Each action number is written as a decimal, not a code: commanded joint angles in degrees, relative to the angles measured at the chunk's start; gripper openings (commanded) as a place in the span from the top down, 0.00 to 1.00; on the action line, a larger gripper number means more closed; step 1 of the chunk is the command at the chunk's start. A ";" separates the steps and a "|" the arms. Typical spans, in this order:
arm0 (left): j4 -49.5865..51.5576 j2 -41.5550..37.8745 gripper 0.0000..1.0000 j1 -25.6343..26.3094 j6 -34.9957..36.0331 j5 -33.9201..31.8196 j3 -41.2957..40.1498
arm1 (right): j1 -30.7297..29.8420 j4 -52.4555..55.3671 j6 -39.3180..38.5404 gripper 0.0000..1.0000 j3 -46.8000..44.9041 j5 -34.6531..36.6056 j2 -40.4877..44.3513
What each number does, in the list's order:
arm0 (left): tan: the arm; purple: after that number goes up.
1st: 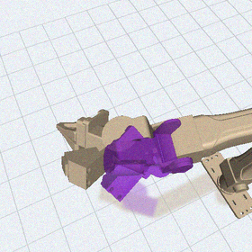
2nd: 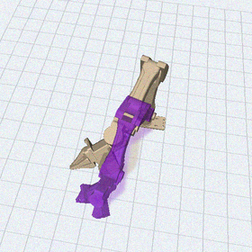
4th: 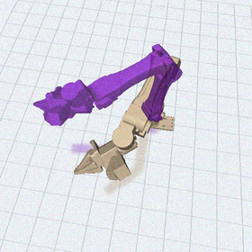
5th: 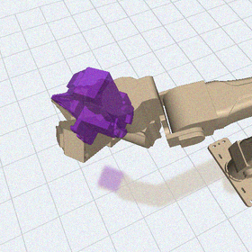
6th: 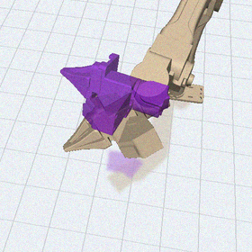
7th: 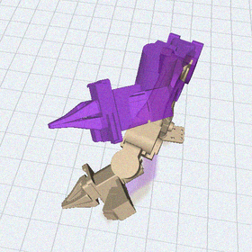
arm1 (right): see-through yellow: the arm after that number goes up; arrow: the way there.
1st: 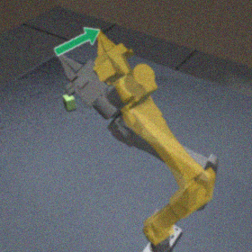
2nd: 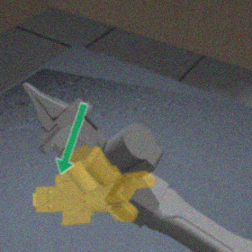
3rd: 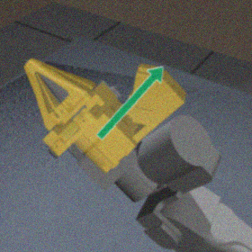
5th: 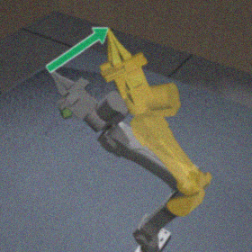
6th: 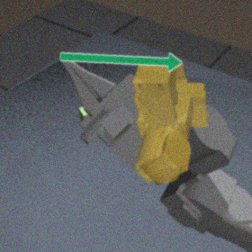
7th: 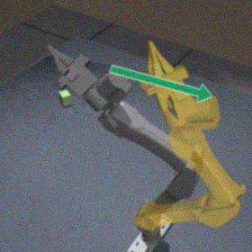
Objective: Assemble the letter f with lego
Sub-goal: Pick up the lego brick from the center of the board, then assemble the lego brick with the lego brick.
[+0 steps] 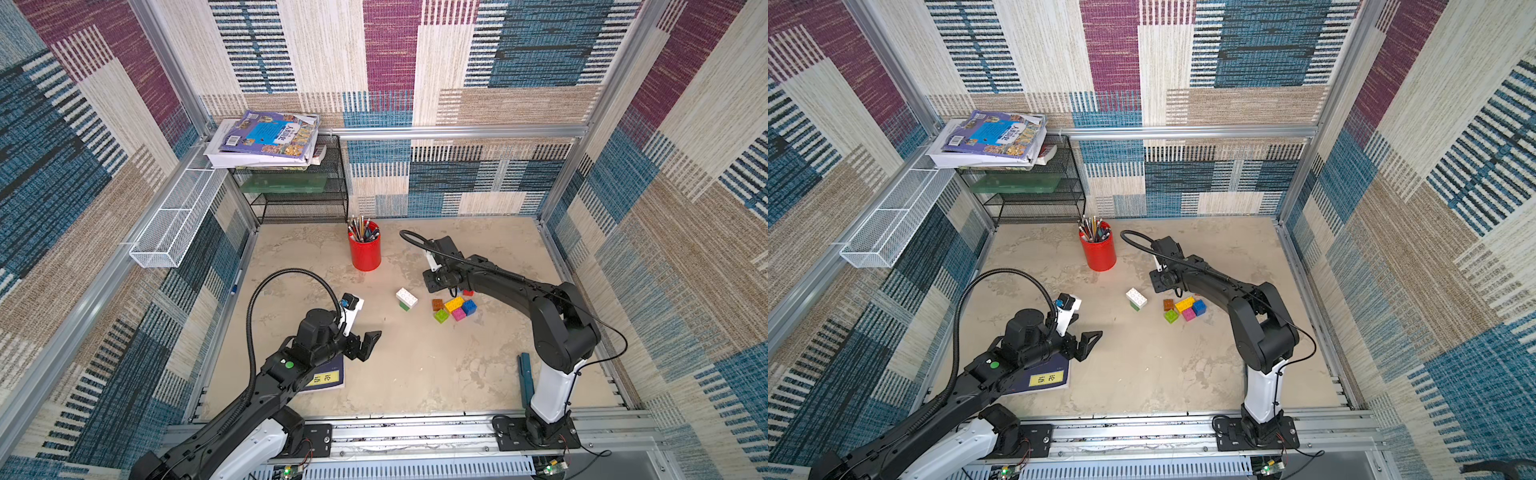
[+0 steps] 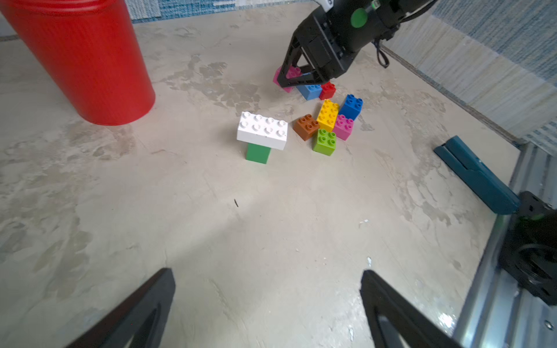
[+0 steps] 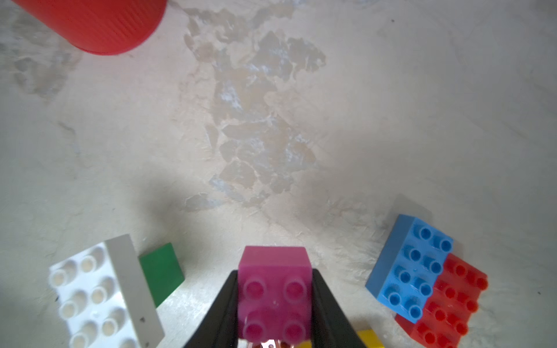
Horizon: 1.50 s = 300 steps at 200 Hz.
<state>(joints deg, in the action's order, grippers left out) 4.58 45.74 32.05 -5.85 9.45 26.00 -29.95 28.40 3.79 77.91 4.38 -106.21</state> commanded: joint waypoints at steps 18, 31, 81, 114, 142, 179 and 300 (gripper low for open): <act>1.51 -4.97 0.01 0.10 -1.01 -9.36 -1.31 | -1.58 4.06 -4.48 0.67 3.01 -4.17 1.69; 1.68 -6.84 0.01 0.11 -0.93 -10.41 -2.49 | -2.42 4.82 -5.72 0.67 3.72 -5.27 1.96; 1.78 -10.18 0.01 0.20 -1.14 -10.78 -5.16 | -5.33 7.44 -9.27 0.68 5.84 -7.65 1.28; 1.70 -8.77 0.01 0.19 -1.38 -10.07 -4.85 | -6.69 8.62 -10.91 0.66 6.90 -8.34 -0.34; 1.78 -7.19 0.01 0.19 -1.36 -9.74 -4.38 | -7.45 9.04 -11.62 0.64 7.60 -8.34 -1.62; 1.83 -5.97 0.01 0.20 -1.51 -9.45 -3.81 | -7.95 9.37 -12.25 0.63 8.18 -8.12 -2.81; 2.12 -5.38 0.01 0.20 -1.62 -9.33 -3.56 | -8.63 9.68 -12.89 0.63 8.58 -7.42 -4.53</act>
<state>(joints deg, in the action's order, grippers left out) 6.87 40.38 32.27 -6.50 0.19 21.96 -38.54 37.85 -8.40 85.97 -3.38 -110.39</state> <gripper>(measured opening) 0.991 0.369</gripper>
